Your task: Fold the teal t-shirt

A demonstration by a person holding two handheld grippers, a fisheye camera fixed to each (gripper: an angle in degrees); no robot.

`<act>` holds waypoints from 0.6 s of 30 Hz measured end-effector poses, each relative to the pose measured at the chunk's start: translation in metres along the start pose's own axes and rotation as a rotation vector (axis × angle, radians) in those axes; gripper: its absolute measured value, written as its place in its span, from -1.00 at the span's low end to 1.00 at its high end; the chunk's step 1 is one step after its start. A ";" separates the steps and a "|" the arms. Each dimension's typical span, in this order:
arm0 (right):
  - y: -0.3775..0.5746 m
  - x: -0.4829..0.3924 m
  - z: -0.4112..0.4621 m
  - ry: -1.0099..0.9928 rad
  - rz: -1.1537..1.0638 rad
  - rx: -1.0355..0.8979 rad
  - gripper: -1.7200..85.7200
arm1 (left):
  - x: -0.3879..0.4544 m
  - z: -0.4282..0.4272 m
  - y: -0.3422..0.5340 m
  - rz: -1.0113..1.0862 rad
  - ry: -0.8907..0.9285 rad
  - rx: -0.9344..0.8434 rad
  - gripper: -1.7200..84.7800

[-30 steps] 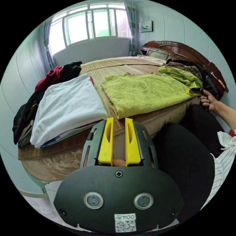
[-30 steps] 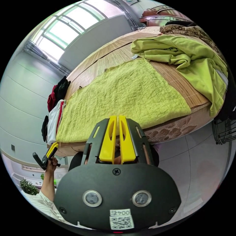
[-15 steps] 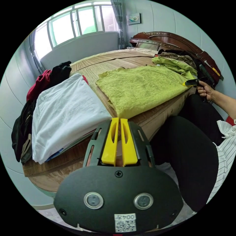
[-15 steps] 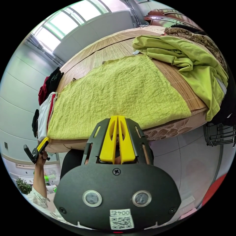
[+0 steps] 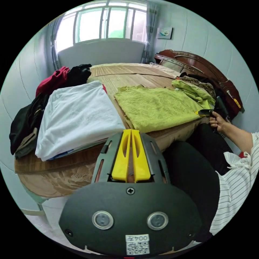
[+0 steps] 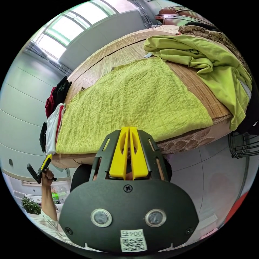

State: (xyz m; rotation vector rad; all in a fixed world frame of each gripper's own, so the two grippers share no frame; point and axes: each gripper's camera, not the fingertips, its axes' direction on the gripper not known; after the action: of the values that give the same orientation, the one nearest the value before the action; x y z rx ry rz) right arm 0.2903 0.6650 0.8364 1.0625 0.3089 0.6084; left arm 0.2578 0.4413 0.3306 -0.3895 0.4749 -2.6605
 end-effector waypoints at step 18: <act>0.074 0.157 -0.088 -0.372 0.290 0.253 -0.86 | 0.155 0.090 -0.139 -0.032 -0.093 -0.147 -0.96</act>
State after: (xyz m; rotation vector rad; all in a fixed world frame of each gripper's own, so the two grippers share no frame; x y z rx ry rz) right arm 0.3468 0.8482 0.8684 1.4530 -0.0993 0.6252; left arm 0.1044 0.4683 0.4958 -0.5663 0.6421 -2.6323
